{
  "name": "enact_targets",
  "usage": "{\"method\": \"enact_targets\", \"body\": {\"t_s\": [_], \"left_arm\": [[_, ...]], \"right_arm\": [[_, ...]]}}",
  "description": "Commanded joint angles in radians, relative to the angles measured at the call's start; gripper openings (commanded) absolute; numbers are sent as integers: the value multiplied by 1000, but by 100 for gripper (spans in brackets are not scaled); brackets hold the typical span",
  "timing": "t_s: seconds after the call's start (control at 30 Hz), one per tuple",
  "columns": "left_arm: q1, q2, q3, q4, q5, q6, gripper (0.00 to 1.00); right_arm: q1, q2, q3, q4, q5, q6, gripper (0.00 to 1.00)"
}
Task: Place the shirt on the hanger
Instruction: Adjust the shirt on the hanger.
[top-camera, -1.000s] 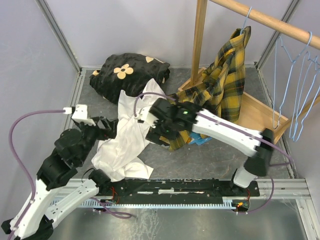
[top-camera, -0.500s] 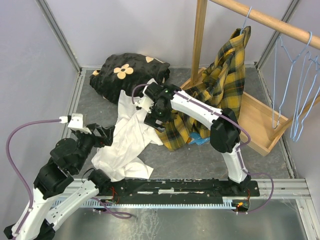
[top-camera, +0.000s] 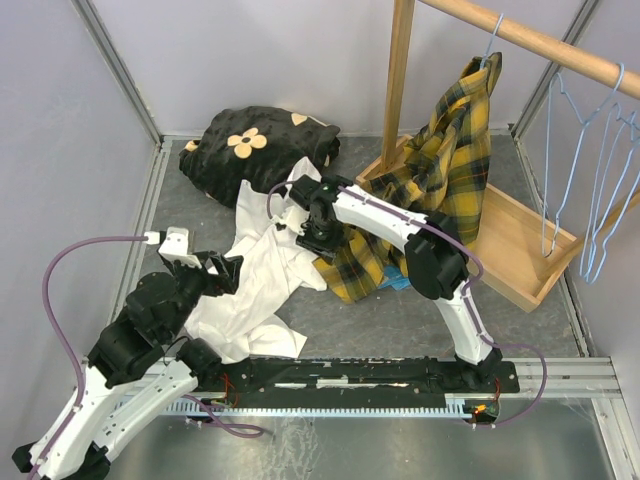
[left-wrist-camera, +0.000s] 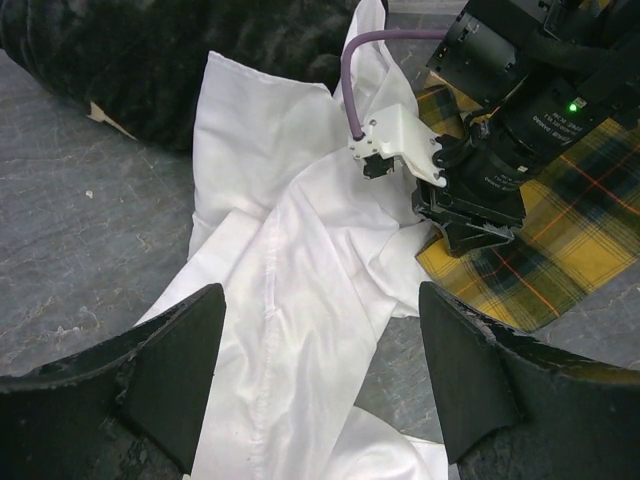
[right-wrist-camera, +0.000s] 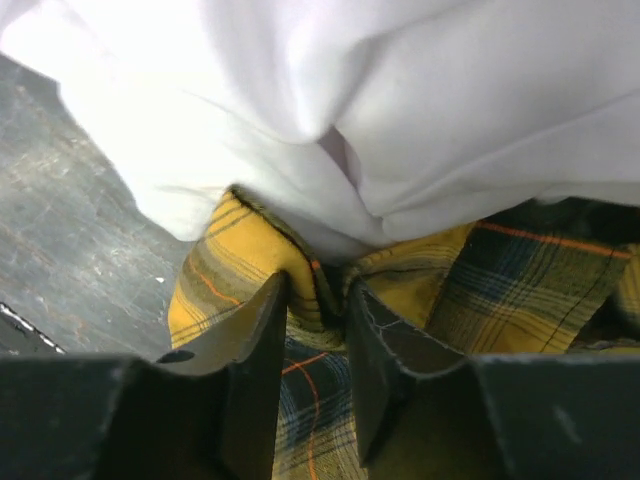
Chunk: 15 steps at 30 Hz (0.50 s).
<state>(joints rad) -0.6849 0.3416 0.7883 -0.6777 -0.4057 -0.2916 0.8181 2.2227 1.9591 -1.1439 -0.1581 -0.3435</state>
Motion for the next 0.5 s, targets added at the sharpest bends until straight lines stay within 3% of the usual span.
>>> {"method": "enact_targets", "body": {"t_s": [0.0,0.07,0.1,0.27,0.47], "left_arm": [[2,5,-4,69,-8,-31,84],[2,14,-3,68,-11,-31,83],[2,18,-4,68,-12,-30,83],[2,12,-9,71,-21,-30,83],[2,28,-11,70,-32,-29,82]], "right_arm": [[-1,-120,-84,100,136,61,28],[-8,-176,-139,143,198,84,4],[-16,-199,-160,160,228,97,0],[-71,-288,-214,210,430,152,0],[-141,-295,-136,216,795,229,0]]}}
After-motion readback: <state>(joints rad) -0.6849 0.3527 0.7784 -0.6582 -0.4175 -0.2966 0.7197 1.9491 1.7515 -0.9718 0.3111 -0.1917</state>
